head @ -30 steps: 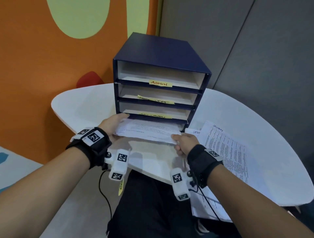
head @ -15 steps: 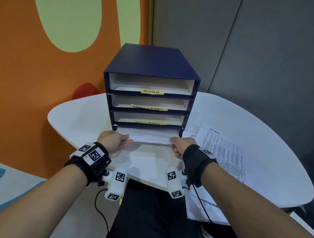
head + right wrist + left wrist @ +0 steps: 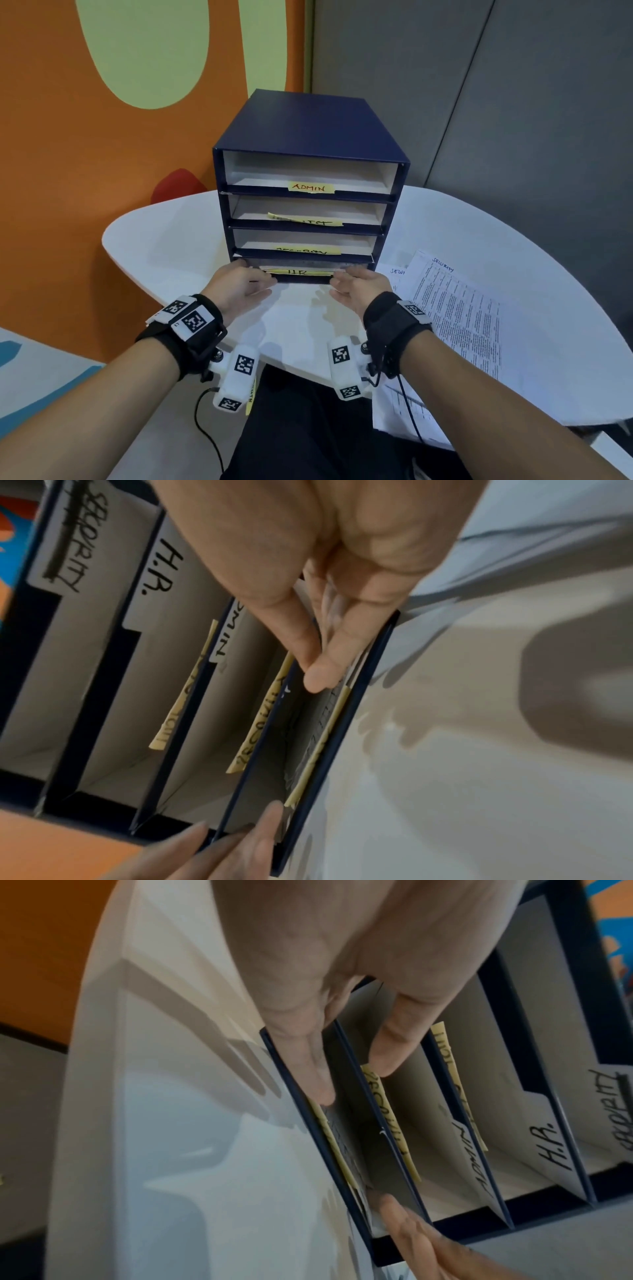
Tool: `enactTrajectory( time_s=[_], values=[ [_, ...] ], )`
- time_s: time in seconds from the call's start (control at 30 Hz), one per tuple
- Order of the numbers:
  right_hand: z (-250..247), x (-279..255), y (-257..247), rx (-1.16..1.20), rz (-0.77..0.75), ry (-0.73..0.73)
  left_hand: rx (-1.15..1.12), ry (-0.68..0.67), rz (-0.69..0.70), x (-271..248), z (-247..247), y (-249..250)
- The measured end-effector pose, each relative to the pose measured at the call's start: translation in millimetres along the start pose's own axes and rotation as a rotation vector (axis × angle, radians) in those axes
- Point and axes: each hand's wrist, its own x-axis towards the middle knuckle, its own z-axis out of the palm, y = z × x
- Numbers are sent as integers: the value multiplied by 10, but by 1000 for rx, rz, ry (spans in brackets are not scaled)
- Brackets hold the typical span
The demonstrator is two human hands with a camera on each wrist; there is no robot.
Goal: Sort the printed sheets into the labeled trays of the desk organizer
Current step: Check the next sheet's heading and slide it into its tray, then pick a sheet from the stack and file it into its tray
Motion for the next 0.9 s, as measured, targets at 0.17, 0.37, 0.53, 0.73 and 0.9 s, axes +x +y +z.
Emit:
enactTrajectory(
  time_s=[0.17, 0.37, 0.53, 0.73, 0.9],
  values=[
    [-162, -163, -111, -97, -20, -14, 71, -26, 7, -76, 77, -47],
    [-600, -359, -468, -133, -78, 17, 136, -78, 20, -301, 461, -74],
    [-982, -473, -722, -210, -117, 101, 331, -132, 8, -448, 987, -60],
    [-1727, -666, -696, -383, -74, 217, 672, -225, -159, -602, 1439, -234],
    [-2298, -766, -479, -755, -63, 405, 904, -325, -168, -719, 1582, -406]
  ],
)
